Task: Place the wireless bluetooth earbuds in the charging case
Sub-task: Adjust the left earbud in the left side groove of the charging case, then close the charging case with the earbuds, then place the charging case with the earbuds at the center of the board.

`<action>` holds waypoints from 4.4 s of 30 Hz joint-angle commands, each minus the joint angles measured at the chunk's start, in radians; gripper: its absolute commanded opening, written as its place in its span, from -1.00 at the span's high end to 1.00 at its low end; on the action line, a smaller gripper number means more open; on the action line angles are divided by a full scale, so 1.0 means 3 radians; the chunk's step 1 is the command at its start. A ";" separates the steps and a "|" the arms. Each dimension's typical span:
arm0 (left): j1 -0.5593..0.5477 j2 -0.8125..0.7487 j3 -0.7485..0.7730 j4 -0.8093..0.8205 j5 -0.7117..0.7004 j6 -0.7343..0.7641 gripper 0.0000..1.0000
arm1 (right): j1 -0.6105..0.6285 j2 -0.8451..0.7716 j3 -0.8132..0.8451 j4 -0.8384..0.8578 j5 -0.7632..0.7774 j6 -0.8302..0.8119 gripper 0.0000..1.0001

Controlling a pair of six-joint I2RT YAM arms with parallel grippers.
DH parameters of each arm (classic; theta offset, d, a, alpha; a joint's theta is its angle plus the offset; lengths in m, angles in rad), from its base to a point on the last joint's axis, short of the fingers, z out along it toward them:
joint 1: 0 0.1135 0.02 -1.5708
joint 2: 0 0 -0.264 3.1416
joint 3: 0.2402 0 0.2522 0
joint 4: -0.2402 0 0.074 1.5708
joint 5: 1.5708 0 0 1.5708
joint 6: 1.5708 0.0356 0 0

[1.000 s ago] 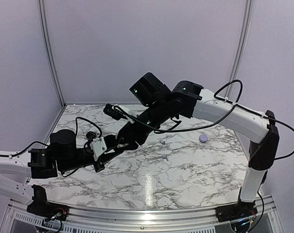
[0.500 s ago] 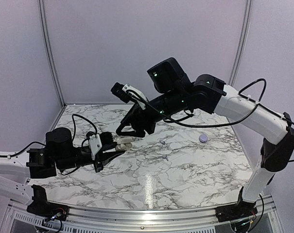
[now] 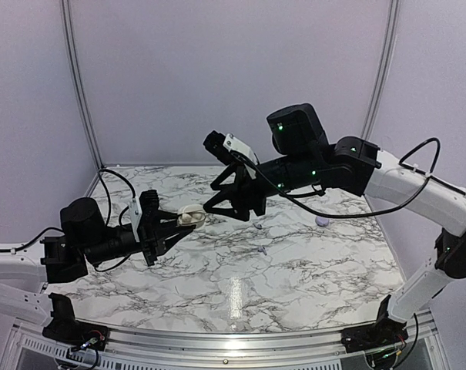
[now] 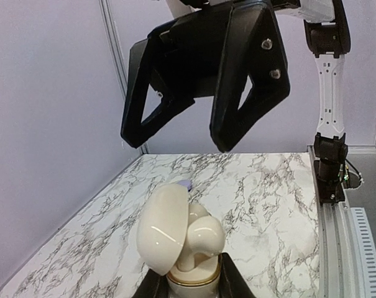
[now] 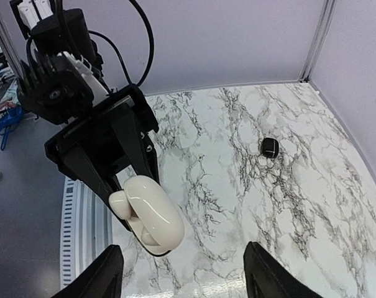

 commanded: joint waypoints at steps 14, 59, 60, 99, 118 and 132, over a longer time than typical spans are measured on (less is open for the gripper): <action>0.0126 0.0083 0.0066 0.0334 0.0376 -0.0320 1.00 | 0.0110 0.0187 0.0326 0.0234 0.0076 -0.0087 -0.97; 0.0249 0.0042 -0.0012 0.0418 0.0462 -0.0552 1.00 | -0.0140 0.0014 -0.0060 0.0570 -0.0524 -0.0037 -0.93; 0.0250 0.0038 -0.0014 0.0419 0.0489 -0.0553 1.00 | -0.0192 -0.0020 -0.0121 0.0655 -0.0663 0.0007 -0.91; 0.0477 0.0308 -0.0044 0.0424 -0.0332 -0.1300 1.00 | -0.0382 0.0068 -0.0330 0.0918 -0.1182 0.0075 -0.68; 0.1600 0.1735 0.0439 -0.0222 -0.0194 -0.2459 1.00 | -0.1473 -0.0762 -0.1738 0.2020 -0.0176 0.0932 -0.97; 0.1916 0.2702 0.0862 -0.0314 0.0208 -0.2813 0.97 | -0.1948 -0.0552 -0.1921 0.2233 -0.0811 0.1449 -0.97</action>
